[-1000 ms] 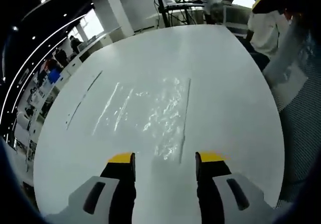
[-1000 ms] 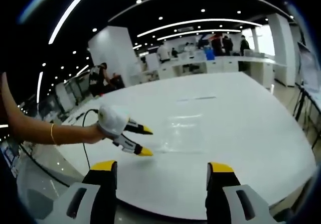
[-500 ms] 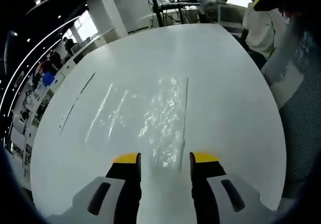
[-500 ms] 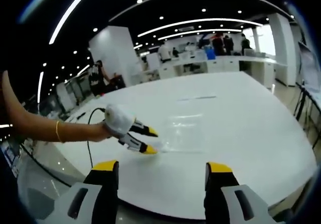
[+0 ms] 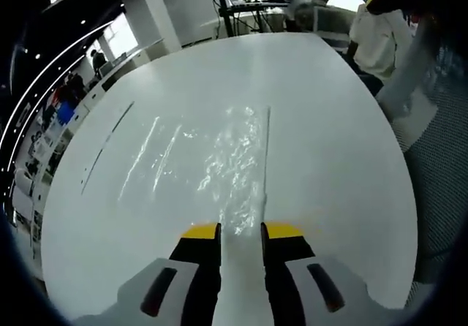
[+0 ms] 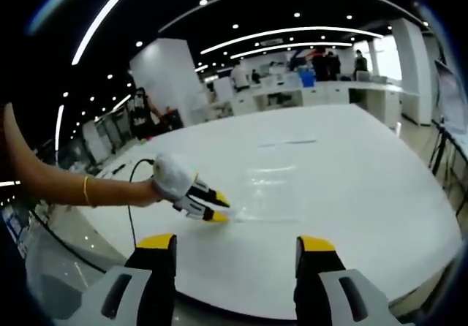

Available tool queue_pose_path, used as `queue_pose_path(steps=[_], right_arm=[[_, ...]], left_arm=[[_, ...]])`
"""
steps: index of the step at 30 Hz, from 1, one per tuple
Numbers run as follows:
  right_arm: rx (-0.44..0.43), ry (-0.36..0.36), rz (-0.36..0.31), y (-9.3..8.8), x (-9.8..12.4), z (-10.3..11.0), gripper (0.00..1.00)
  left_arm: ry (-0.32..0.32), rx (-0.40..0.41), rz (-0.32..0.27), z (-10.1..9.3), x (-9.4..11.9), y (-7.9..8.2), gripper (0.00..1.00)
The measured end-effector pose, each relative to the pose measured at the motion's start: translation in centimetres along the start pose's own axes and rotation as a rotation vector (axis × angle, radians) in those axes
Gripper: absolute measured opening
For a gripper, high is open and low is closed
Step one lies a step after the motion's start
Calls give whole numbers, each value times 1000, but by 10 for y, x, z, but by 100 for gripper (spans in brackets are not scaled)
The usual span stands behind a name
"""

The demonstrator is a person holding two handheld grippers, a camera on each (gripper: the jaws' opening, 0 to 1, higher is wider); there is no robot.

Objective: Open the resealable bag by pulling the two sides of the seal apart until the entire bag opening is separated and visibly accessible.

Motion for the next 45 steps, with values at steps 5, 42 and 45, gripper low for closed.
queue_pose_path(steps=[5, 42, 45], right_arm=[[0, 0, 2, 0, 0, 0, 64], [-4, 9, -1, 0, -1, 1, 61], [-4, 10, -2, 0, -1, 1, 61]], left_arm=[[-8, 3, 5, -1, -1, 0, 17], [-38, -37, -33, -5, 6, 5, 0], [-39, -40, -36, -6, 7, 6, 0]])
Point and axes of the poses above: the point that each gripper's makers call its tool centre point, and the gripper's own axes: x roughly backward along the fingers, z roughly to its left, y roughly out of its top, the point moved 9 cm from there along x, roughly backward along the fingers, and after that the axes turned 15 degrees about y, right-handed, at the moved point
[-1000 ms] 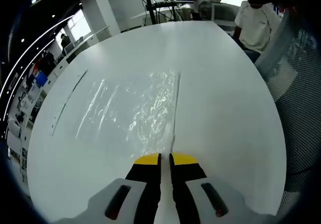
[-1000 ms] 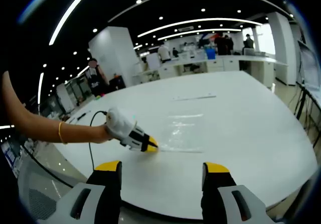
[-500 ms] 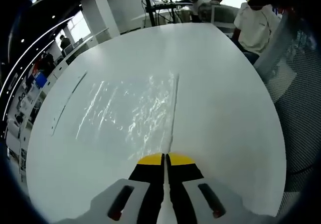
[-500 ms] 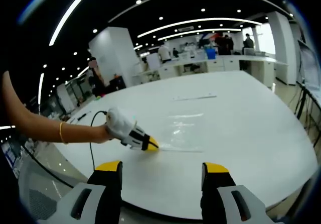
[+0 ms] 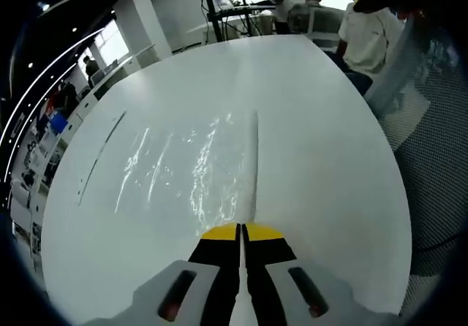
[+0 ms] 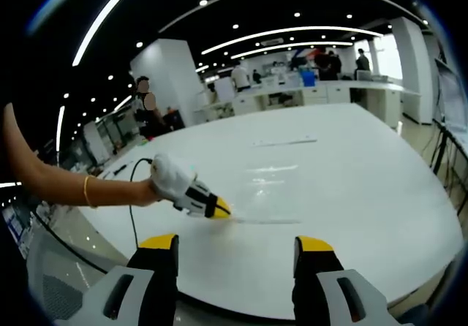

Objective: Open the resealable bag by pulling the two sides of the seal apart until the entire bag opening is separated and visibly accessible.

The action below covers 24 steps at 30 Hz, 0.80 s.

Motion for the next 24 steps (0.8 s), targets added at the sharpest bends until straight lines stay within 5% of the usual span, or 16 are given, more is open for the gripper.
queue_pose_path(steps=[24], right_arm=[[11, 10, 7, 0, -1, 2, 61]], left_arm=[[-64, -34, -10, -13, 25, 8, 0]])
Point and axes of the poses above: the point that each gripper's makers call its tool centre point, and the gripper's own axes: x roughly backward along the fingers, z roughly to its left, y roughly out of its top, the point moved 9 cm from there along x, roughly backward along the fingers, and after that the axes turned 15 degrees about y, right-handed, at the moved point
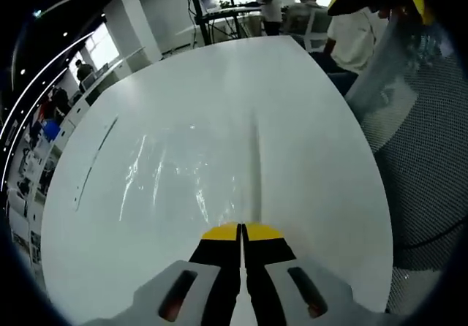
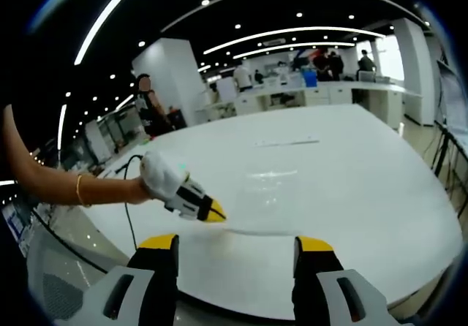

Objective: Open the resealable bag by pulling the two sides of the seal apart until the entire bag opening is separated and visibly accessible.

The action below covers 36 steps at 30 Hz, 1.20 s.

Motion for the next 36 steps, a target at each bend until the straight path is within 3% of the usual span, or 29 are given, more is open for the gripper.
queue_pose_path(steps=[10, 28, 36], right_arm=[[15, 15, 16, -1, -1, 2, 61], [37, 42, 45, -2, -5, 6, 61], [105, 55, 101, -3, -8, 10, 59]], left_arm=[[-30, 2, 3, -4, 18, 5, 0], [-66, -7, -26, -12, 54, 30, 0], [-99, -36, -4, -17, 68, 41, 0]])
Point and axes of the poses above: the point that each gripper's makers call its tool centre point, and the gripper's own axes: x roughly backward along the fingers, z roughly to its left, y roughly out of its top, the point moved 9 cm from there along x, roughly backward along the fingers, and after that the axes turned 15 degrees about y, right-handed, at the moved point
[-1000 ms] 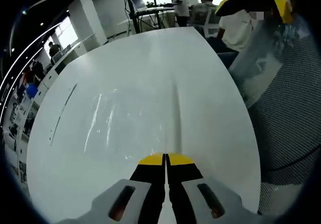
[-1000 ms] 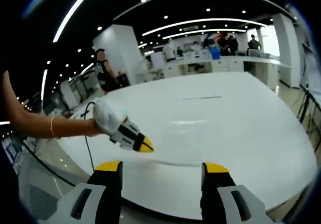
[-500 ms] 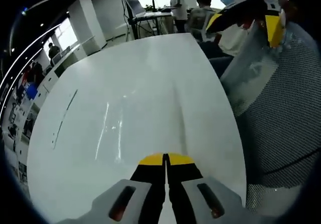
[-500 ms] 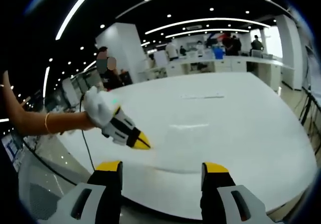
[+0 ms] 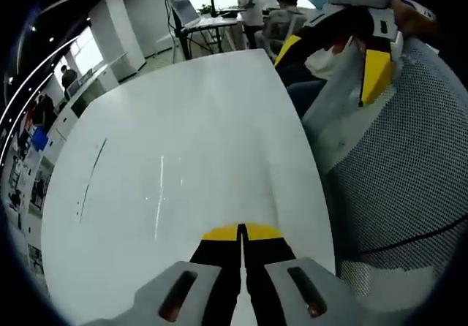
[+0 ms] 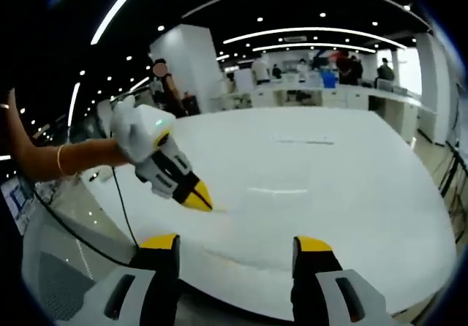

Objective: Open the resealable bag by pulling the two sides of the seal apart until the entire bag opening is separated and visibly accessible.

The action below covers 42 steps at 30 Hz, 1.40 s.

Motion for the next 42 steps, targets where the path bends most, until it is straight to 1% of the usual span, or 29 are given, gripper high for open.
queue_pose_path(steps=[2, 7, 16, 19, 23, 26, 30, 32, 34, 38, 42], right_arm=[[23, 3, 13, 0, -1, 1, 58], [96, -4, 68, 0, -2, 3, 55], [152, 9, 115, 0, -6, 6, 55], [152, 45, 142, -2, -10, 8, 55], [180, 65, 177, -2, -14, 11, 55], [218, 79, 193, 4, -20, 10, 54], [290, 127, 243, 13, -29, 7, 51], [319, 139, 264, 17, -35, 4, 49], [346, 150, 287, 19, -42, 0, 48], [372, 176, 323, 17, -49, -2, 48], [405, 201, 373, 12, -56, -4, 42]], left_arm=[[-11, -5, -4, -2, 3, 3, 0], [-26, -64, -4, -6, 8, 8, 0], [-58, -85, -9, -15, 15, 17, 0], [-55, -104, -8, -17, 17, 18, 0], [-70, -108, -10, -20, 17, 19, 0], [-77, -113, -2, -22, 17, 19, 0], [-84, -115, 0, -24, 16, 18, 0], [-88, -119, 2, -25, 16, 17, 0], [-90, -125, 5, -26, 15, 17, 0], [-89, -124, 5, -26, 15, 17, 0], [-85, -126, 2, -26, 15, 18, 0]])
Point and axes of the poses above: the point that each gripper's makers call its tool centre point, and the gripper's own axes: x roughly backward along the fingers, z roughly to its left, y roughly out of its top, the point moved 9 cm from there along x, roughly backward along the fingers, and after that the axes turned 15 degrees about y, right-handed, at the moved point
